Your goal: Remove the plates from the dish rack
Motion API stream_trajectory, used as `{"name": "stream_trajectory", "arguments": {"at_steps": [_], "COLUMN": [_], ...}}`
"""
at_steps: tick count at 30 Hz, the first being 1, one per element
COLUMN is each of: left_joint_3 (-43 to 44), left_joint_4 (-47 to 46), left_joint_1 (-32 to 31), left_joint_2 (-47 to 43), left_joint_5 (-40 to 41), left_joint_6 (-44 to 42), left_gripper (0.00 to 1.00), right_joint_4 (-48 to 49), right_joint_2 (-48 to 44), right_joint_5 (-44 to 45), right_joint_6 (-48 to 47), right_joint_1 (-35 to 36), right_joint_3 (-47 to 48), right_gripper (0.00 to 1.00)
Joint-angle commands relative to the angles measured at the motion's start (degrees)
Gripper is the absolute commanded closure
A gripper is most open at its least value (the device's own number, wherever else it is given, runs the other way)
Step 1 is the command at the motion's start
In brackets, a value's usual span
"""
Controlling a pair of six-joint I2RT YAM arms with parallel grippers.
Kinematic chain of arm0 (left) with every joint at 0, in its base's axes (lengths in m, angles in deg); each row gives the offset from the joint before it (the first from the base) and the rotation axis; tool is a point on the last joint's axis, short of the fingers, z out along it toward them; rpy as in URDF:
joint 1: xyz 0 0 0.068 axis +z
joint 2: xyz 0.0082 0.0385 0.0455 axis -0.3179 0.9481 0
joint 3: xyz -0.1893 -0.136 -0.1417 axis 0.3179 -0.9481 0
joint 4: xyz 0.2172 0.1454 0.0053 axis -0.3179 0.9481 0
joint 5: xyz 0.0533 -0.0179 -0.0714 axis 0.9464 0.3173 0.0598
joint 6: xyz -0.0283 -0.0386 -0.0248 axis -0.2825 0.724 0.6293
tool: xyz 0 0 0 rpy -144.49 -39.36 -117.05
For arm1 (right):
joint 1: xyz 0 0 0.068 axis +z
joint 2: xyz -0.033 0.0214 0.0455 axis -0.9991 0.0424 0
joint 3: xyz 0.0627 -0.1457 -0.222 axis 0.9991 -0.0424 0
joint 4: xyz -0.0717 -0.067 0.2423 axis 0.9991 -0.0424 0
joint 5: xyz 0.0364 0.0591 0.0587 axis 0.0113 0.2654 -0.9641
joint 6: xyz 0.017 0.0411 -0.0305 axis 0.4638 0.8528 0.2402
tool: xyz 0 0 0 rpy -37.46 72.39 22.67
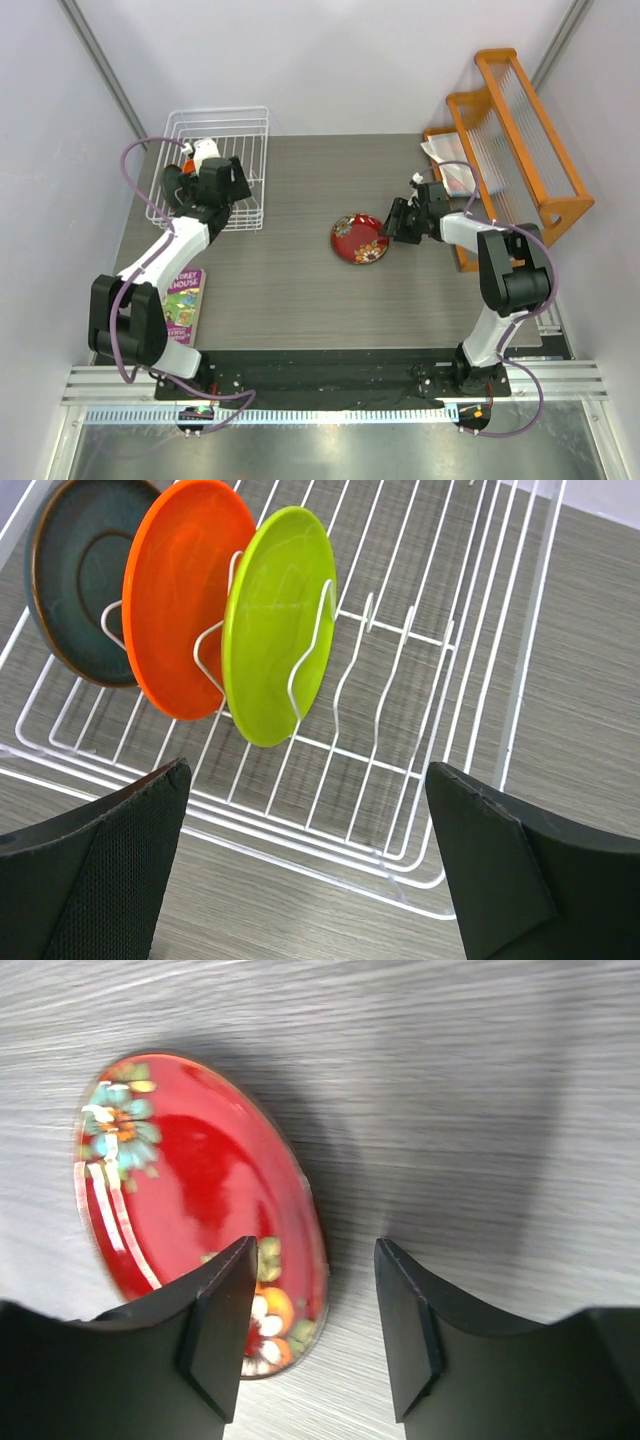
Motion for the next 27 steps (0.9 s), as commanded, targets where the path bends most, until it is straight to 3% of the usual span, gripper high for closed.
{"name": "stream_trajectory", "arguments": {"at_steps": [1, 8, 14, 19, 20, 23, 27], "left_joint_3": [2.49, 6.79, 11.44, 14.62, 15.14, 15.76, 15.94], "left_joint_4": [-2.08, -4.11, -5.78, -6.13, -5.69, -5.43, -3.76], "left_joint_1": [1.98, 5.93, 8.48, 9.27, 9.27, 9.36, 9.36], "left_joint_2": [2.43, 9.72, 16.40, 20.01, 20.80, 21.24, 20.55], "left_joint_5": [0.29, -0.84, -4.97, -6.74, -6.92, -6.83, -6.57], "left_joint_6": [0.57, 1.01, 1.45, 2.24, 2.33, 2.50, 2.59], "left_gripper": [0.00, 0.04, 0.14, 0.41, 0.54, 0.76, 0.90], "right_joint_4": [-6.16, -10.55, -12.23, -12.40, -12.40, -12.40, -12.40], "right_joint_2": [-5.43, -13.60, -17.31, -17.31, -17.14, -16.52, -15.91], "right_joint_5": [11.02, 16.04, 17.71, 17.89, 17.89, 17.89, 17.89], "right_joint_6": [-3.70, -5.55, -6.43, -6.43, -6.34, -6.34, -6.34], "right_joint_1": [0.59, 2.08, 2.08, 2.08, 2.08, 2.08, 2.08], "right_joint_3": [1.71, 3.38, 4.09, 4.09, 4.00, 3.82, 3.56], "right_gripper": [0.43, 0.42, 0.40, 0.40, 0.40, 0.40, 0.40]}}
